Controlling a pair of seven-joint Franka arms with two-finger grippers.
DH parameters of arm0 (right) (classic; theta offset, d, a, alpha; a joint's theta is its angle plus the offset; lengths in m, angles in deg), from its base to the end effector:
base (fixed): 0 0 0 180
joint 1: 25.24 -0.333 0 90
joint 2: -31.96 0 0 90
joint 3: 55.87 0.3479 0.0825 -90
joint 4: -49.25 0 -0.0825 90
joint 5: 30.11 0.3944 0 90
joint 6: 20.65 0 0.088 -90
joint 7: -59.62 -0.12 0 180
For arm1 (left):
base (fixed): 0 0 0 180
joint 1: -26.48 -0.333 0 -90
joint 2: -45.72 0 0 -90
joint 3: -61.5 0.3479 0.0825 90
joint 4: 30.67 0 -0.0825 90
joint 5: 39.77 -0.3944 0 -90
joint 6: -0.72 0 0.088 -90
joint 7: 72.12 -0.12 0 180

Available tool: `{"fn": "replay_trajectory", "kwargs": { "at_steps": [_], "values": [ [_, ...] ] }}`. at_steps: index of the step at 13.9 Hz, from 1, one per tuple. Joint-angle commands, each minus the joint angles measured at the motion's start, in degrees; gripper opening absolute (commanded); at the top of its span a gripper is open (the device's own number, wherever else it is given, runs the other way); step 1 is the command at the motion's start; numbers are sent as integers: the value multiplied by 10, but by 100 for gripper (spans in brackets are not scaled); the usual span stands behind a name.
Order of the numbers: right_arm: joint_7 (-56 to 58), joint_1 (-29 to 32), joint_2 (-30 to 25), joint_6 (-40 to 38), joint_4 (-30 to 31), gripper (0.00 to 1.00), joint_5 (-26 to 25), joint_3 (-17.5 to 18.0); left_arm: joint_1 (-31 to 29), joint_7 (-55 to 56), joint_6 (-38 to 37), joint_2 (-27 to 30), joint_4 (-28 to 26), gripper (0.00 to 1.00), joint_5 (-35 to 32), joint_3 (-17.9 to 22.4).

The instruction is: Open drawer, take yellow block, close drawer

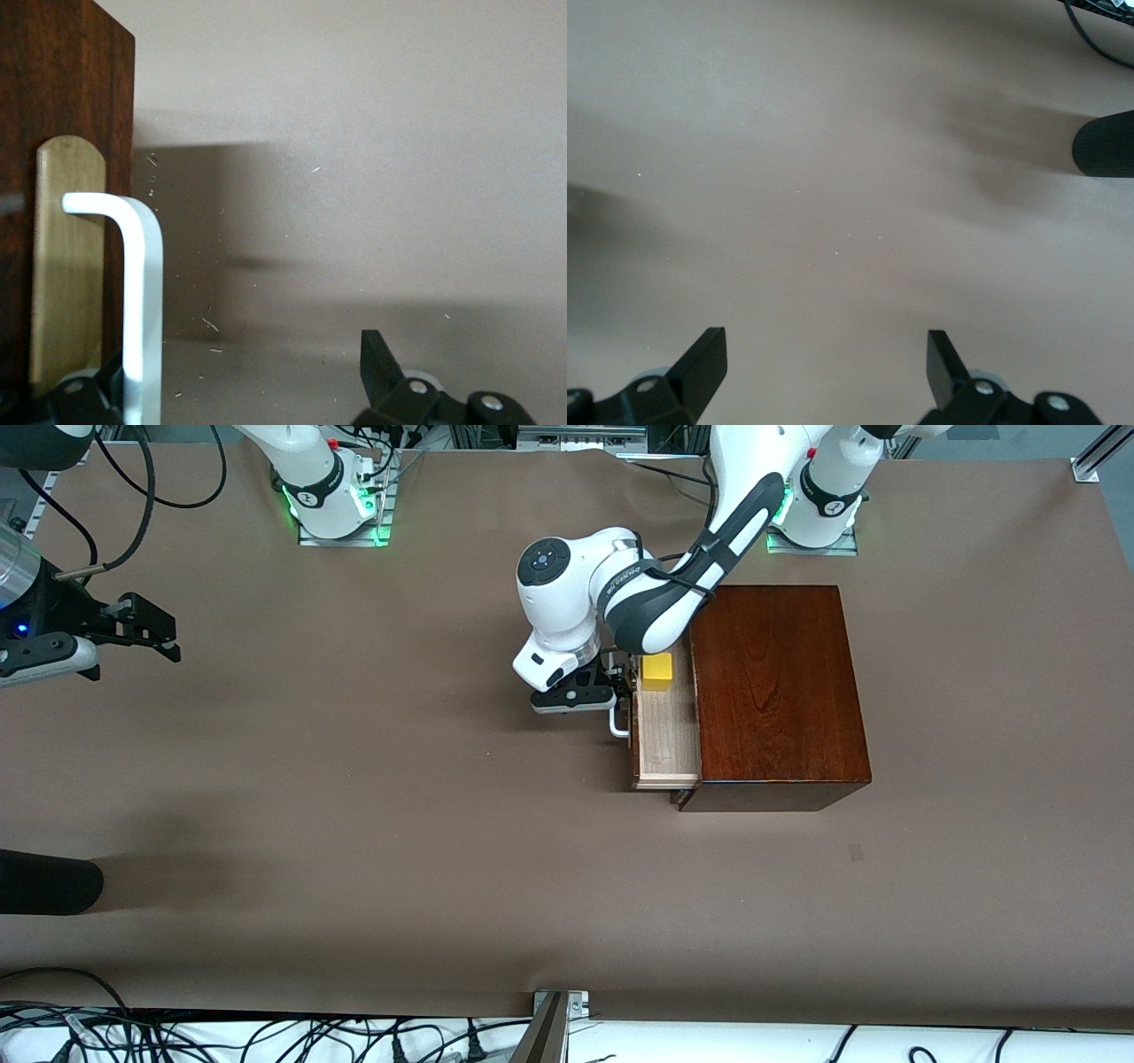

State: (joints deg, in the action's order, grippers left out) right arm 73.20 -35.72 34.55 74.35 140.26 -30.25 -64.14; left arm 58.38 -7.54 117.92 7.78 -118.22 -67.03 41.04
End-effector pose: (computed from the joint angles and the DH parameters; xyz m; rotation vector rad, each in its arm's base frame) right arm 0.5872 0.0243 0.6168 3.1003 0.4306 0.0374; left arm 0.4971 -0.5264 0.2865 -2.9589 -0.0485 -0.1719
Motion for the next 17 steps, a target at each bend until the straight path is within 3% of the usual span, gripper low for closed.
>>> {"fn": "replay_trajectory", "kwargs": {
  "at_steps": [1,8,12,14,17],
  "values": [
    [1,5,1,3,-3,100,8,2,8,38,-40,-8,33,100,4,-11],
    [1,4,1,4,-3,100,8,2,8,21,-119,20,40,100,4,-13],
    [2,4,1,4,-3,100,8,3,-5,-52,-162,83,41,100,37,-10],
    [3,-2,2,4,-6,100,18,5,-46,-120,-201,130,40,100,69,-10],
    [2,1,7,-14,0,100,72,4,-110,-238,-268,190,40,100,80,-10]
  ]
}}
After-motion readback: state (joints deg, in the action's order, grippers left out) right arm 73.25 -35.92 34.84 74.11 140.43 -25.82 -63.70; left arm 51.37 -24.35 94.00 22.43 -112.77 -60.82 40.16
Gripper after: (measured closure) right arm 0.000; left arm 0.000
